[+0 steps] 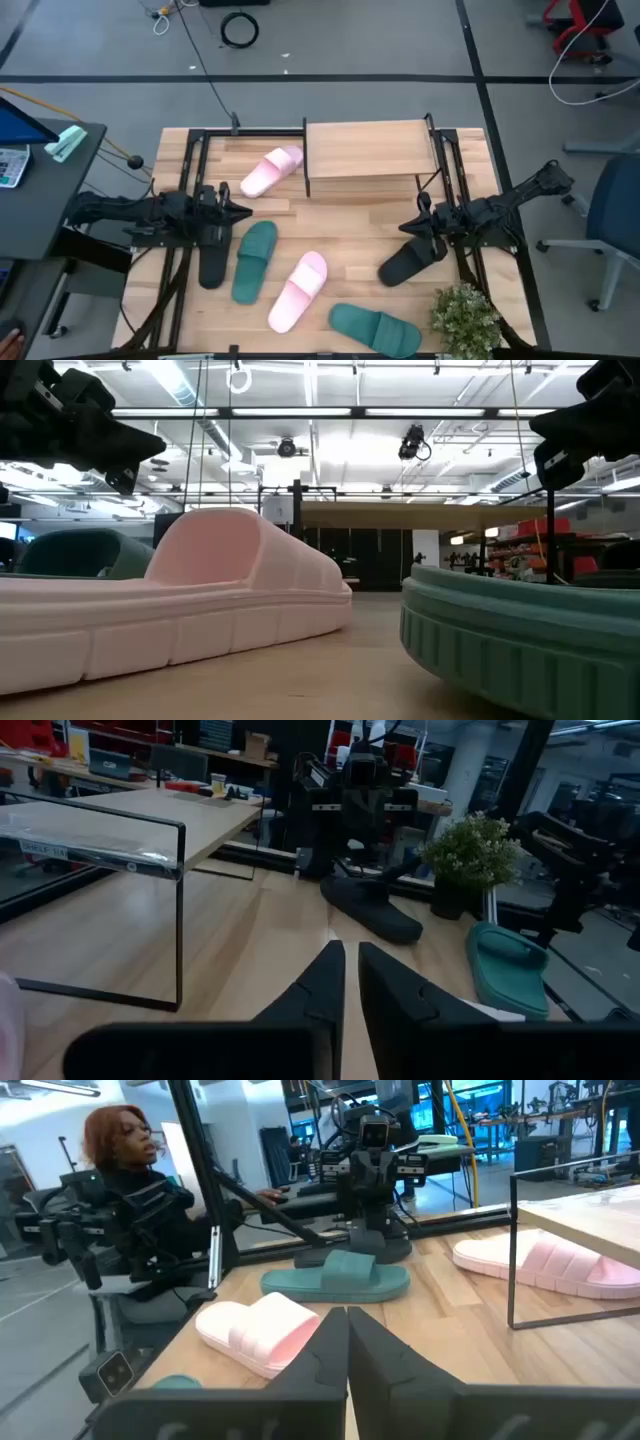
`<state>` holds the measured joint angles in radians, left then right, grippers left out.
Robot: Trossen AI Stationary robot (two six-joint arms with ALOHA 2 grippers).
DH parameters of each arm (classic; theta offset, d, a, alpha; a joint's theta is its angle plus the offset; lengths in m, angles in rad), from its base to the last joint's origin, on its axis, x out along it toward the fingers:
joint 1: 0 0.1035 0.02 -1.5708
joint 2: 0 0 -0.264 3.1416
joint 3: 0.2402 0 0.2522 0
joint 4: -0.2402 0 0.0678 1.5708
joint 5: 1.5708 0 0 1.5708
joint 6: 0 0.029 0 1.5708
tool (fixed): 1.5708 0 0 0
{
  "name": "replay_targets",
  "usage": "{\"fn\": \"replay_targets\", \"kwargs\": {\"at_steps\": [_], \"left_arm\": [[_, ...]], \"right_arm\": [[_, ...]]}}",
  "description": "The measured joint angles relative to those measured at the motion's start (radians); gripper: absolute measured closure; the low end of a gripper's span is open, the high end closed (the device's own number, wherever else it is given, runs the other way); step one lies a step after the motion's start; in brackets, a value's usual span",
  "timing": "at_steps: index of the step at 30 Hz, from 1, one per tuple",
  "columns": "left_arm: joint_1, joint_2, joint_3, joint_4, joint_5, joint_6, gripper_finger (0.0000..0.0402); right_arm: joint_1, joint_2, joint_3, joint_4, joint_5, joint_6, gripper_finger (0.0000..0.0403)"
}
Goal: Pick and place slides into the shelf
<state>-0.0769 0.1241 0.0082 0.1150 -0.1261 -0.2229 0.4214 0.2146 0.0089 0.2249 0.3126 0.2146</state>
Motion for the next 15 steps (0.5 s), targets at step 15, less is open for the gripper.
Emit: {"fn": "replay_targets", "kwargs": {"at_steps": [15], "left_arm": [[0.0, 0.0, 0.0, 0.0, 0.0, 0.0, 0.0372]], "right_arm": [[0.0, 0.0, 0.0, 0.0, 0.0, 0.0, 0.0398]]}}
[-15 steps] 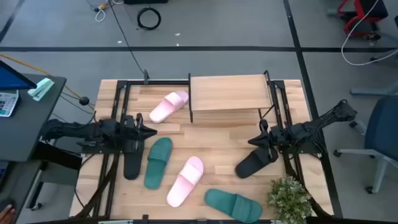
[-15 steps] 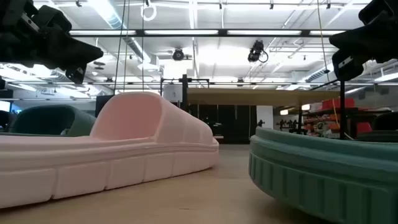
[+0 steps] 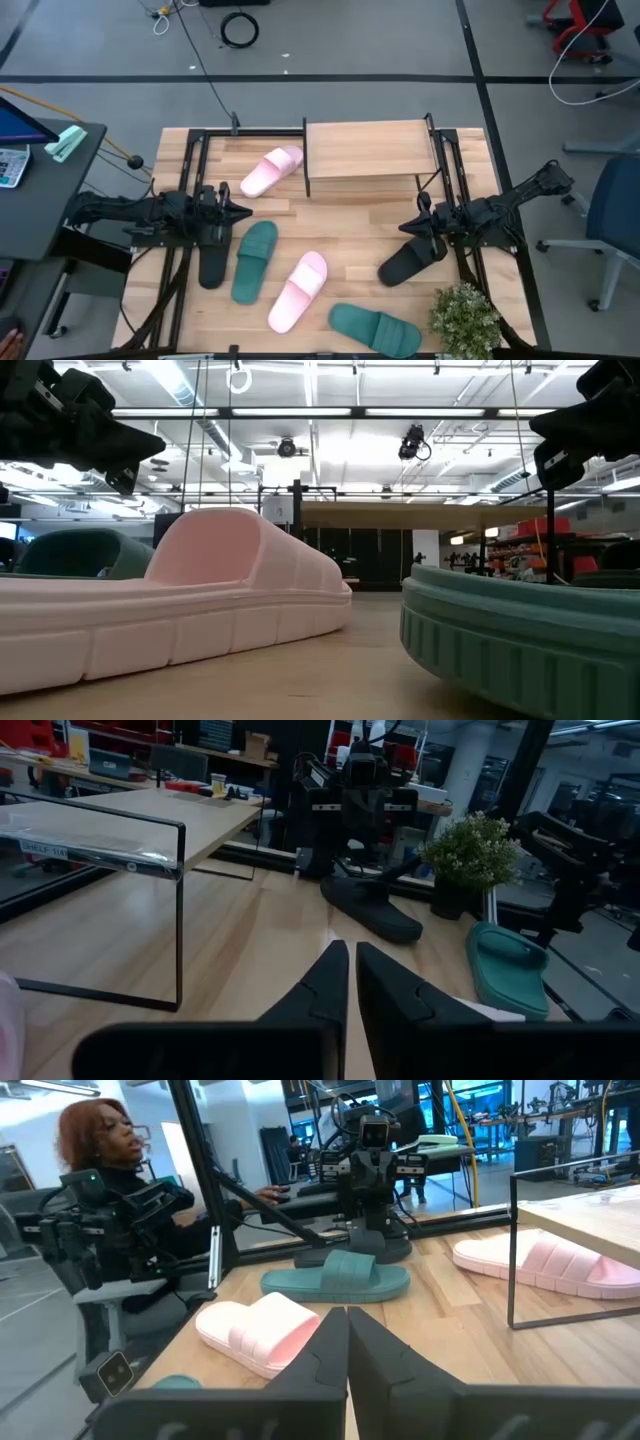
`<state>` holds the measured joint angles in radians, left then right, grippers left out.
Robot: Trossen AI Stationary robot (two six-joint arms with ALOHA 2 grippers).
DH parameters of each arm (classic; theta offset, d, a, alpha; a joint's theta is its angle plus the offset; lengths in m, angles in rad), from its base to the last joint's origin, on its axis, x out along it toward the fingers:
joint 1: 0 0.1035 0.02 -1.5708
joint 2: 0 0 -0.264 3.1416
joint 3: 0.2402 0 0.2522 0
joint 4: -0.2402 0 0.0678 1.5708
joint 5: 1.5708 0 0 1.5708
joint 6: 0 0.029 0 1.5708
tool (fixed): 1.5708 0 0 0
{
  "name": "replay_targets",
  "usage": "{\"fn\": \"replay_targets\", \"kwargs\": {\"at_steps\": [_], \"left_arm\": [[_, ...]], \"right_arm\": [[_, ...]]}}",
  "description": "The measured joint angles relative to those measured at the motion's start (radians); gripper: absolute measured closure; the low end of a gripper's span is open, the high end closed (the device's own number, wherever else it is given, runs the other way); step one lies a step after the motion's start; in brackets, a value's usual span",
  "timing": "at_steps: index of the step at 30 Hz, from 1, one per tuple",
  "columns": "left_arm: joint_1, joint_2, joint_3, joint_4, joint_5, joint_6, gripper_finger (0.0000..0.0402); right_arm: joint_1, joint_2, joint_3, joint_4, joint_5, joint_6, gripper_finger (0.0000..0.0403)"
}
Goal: Pick and place slides into the shelf
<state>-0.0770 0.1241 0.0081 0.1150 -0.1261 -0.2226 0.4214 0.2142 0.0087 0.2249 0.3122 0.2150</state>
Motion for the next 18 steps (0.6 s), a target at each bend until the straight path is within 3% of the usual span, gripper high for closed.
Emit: {"fn": "replay_targets", "kwargs": {"at_steps": [18], "left_arm": [[0.0, 0.0, 0.0, 0.0, 0.0, 0.0, 0.037]], "right_arm": [[0.0, 0.0, 0.0, 0.0, 0.0, 0.0, 0.0398]]}}
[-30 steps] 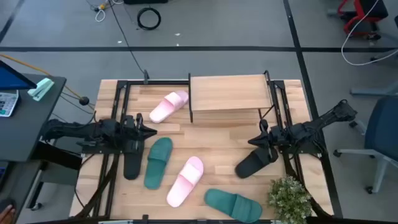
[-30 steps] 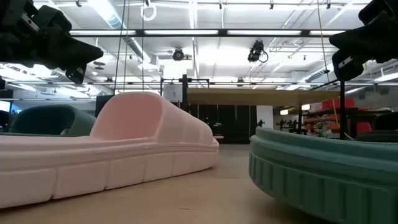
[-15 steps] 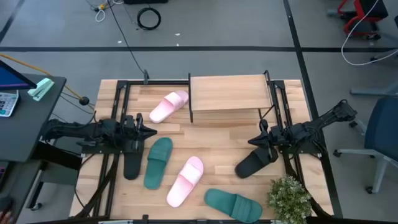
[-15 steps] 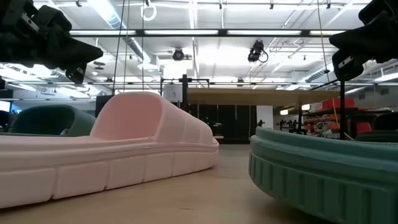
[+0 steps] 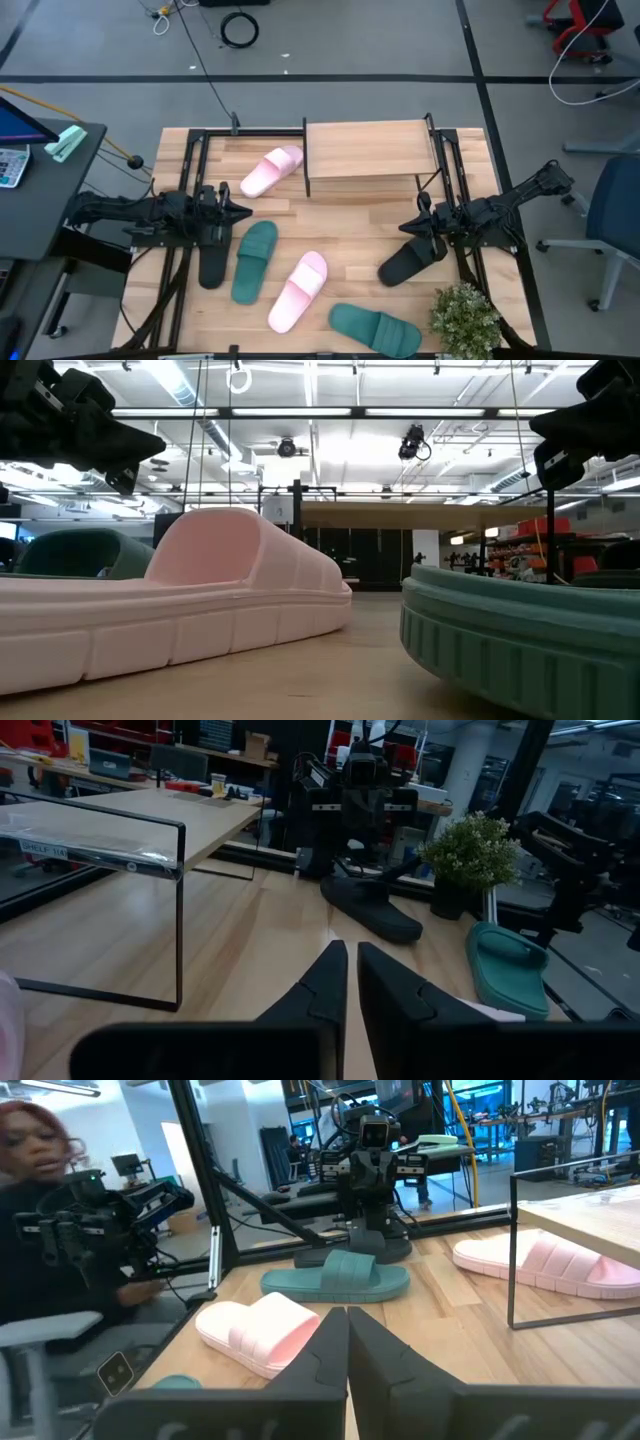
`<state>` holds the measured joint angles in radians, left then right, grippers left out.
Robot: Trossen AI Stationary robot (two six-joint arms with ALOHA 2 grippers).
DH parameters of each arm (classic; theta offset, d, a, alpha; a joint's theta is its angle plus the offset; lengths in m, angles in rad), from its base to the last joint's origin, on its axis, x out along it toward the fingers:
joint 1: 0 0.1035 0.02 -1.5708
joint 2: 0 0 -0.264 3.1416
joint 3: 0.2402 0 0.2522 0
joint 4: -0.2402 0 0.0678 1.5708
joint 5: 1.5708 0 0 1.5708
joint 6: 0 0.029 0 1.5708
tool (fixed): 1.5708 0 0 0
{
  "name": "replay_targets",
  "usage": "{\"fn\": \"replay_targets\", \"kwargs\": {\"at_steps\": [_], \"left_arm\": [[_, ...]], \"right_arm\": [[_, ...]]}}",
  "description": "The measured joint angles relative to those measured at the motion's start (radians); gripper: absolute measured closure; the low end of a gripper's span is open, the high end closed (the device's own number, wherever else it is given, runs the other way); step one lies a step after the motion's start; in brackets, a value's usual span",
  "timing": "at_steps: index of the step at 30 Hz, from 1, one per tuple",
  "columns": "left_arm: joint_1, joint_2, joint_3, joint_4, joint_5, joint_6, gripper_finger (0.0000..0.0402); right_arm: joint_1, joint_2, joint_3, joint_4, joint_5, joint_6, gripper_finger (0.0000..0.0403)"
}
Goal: Pick and place slides into the shelf
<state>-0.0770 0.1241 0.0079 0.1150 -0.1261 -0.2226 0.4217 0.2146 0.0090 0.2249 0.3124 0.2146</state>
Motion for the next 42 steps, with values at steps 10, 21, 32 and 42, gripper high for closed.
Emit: {"fn": "replay_targets", "kwargs": {"at_steps": [10, 21, 32, 42], "left_arm": [[0.0, 0.0, 0.0, 0.0, 0.0, 0.0, 0.0363], [0.0, 0.0, 0.0, 0.0, 0.0, 0.0, 0.0371], [0.0, 0.0, 0.0, 0.0, 0.0, 0.0, 0.0364], [0.0, 0.0, 0.0, 0.0, 0.0, 0.0, 0.0367]], "right_arm": [[0.0, 0.0, 0.0, 0.0, 0.0, 0.0, 0.0398], [0.0, 0.0, 0.0, 0.0, 0.0, 0.0, 0.0398], [0.0, 0.0, 0.0, 0.0, 0.0, 0.0, 0.0398], [0.0, 0.0, 0.0, 0.0, 0.0, 0.0, 0.0398]]}}
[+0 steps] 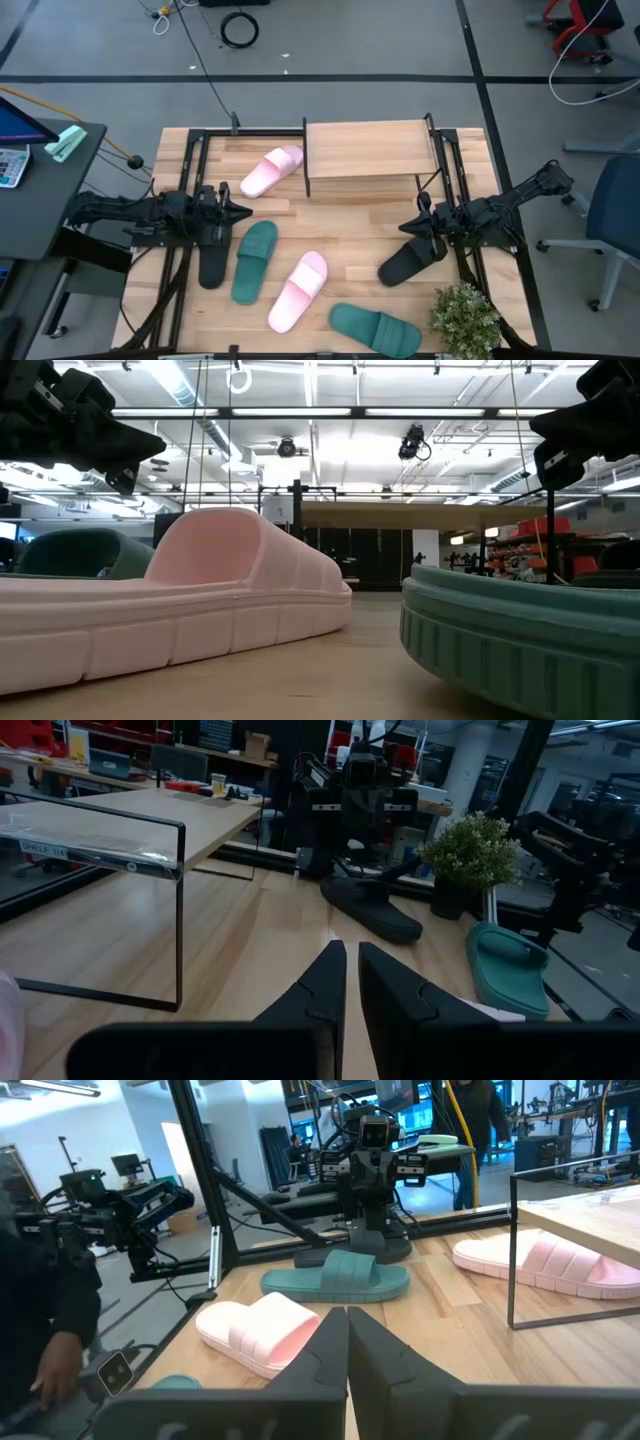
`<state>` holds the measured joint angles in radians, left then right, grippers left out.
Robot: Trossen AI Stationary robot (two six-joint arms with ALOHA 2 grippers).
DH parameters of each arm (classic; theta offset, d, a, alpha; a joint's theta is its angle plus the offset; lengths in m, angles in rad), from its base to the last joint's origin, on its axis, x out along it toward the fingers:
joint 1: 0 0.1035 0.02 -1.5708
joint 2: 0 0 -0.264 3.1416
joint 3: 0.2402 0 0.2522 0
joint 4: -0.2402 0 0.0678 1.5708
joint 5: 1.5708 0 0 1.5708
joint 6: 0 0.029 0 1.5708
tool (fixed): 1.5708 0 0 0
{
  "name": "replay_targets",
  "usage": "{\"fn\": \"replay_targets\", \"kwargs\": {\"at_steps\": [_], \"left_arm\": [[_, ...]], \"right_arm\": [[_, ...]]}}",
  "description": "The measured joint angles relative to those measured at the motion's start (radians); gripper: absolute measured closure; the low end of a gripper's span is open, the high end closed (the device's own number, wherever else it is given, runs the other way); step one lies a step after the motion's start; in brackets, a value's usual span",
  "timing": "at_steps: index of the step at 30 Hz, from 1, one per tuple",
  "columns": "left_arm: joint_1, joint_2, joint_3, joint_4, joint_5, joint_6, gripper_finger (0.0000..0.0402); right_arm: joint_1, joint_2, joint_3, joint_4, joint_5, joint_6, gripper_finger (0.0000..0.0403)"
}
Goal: Pick and place slides into the shelf
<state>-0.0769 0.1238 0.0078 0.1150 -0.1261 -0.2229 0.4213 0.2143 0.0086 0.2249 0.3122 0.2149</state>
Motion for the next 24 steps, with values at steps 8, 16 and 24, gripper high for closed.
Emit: {"fn": "replay_targets", "kwargs": {"at_steps": [8, 16, 24], "left_arm": [[0.0, 0.0, 0.0, 0.0, 0.0, 0.0, 0.0374], [0.0, 0.0, 0.0, -0.009, 0.0, 0.033, 0.0364], [0.0, 0.0, 0.0, -0.009, 0.0, 0.029, 0.0363]], "right_arm": [[0.0, 0.0, 0.0, 0.0, 0.0, 0.0, 0.0398], [0.0, 0.0, 0.0, 0.0, 0.001, -0.121, 0.0398], [0.0, 0.0, 0.024, 0.007, 0.001, -0.141, 0.0398]]}}
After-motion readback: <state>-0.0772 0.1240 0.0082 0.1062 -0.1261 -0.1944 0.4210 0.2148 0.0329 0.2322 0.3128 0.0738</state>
